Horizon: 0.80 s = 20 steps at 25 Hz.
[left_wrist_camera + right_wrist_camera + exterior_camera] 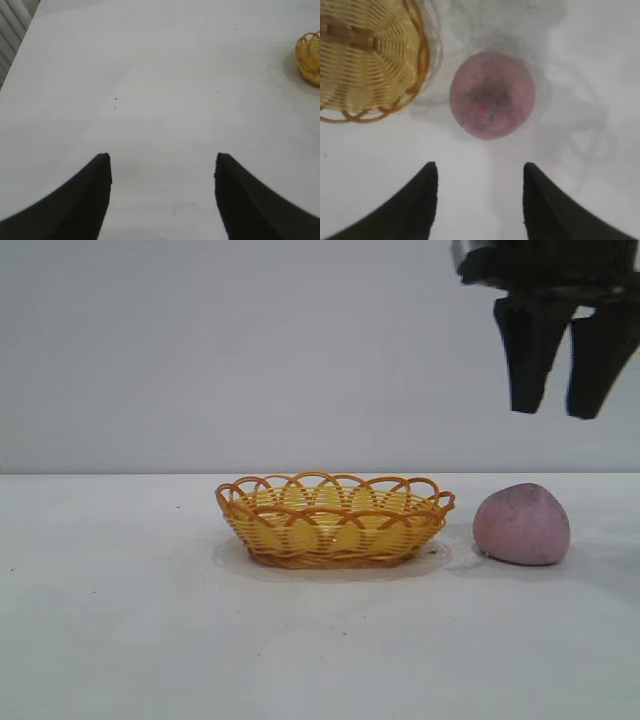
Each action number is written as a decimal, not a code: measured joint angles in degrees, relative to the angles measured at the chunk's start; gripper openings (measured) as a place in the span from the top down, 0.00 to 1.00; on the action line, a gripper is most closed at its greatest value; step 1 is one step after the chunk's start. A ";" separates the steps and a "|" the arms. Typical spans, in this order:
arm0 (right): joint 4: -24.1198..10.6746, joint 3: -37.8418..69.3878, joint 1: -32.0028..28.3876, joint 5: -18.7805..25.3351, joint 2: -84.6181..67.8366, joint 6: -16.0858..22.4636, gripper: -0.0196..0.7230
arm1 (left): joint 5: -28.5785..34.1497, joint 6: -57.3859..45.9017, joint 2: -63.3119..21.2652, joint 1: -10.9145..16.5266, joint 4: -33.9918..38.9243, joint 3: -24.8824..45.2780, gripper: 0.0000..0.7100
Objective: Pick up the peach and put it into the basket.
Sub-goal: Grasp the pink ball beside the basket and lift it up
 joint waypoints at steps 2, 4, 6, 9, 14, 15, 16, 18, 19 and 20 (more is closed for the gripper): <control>-0.39 0.00 0.00 -1.88 0.87 0.23 0.58 | 0.00 0.00 0.00 0.00 0.00 0.00 0.44; -0.91 0.00 0.00 -2.72 2.26 0.32 0.58 | 0.00 0.00 0.00 0.00 0.00 0.00 0.44; -1.05 0.00 0.00 -2.94 3.79 0.32 0.58 | 0.00 0.00 0.00 0.00 0.00 0.00 0.44; -1.17 0.00 0.00 -3.73 6.17 0.32 0.58 | 0.00 0.00 0.00 0.00 0.00 0.00 0.44; -1.28 0.00 0.00 -5.44 9.26 0.32 0.58 | 0.00 0.00 0.00 0.00 0.09 0.00 0.44; -1.28 0.00 0.00 -5.60 9.79 0.32 0.58 | 0.00 0.00 0.00 0.00 0.09 0.00 0.44; -1.28 0.00 0.00 -5.70 10.08 0.32 0.58 | 0.00 0.00 0.00 0.00 0.09 0.00 0.44; -1.35 0.00 0.00 -5.87 10.81 0.05 0.63 | 0.00 0.00 0.00 0.00 0.09 0.00 0.44; -1.35 0.00 0.00 -5.87 10.98 -0.21 0.69 | 0.00 0.00 0.00 0.00 0.09 0.00 0.44; -1.35 0.00 0.00 -5.87 10.98 -0.67 0.77 | 0.00 0.00 0.00 0.00 0.09 0.00 0.44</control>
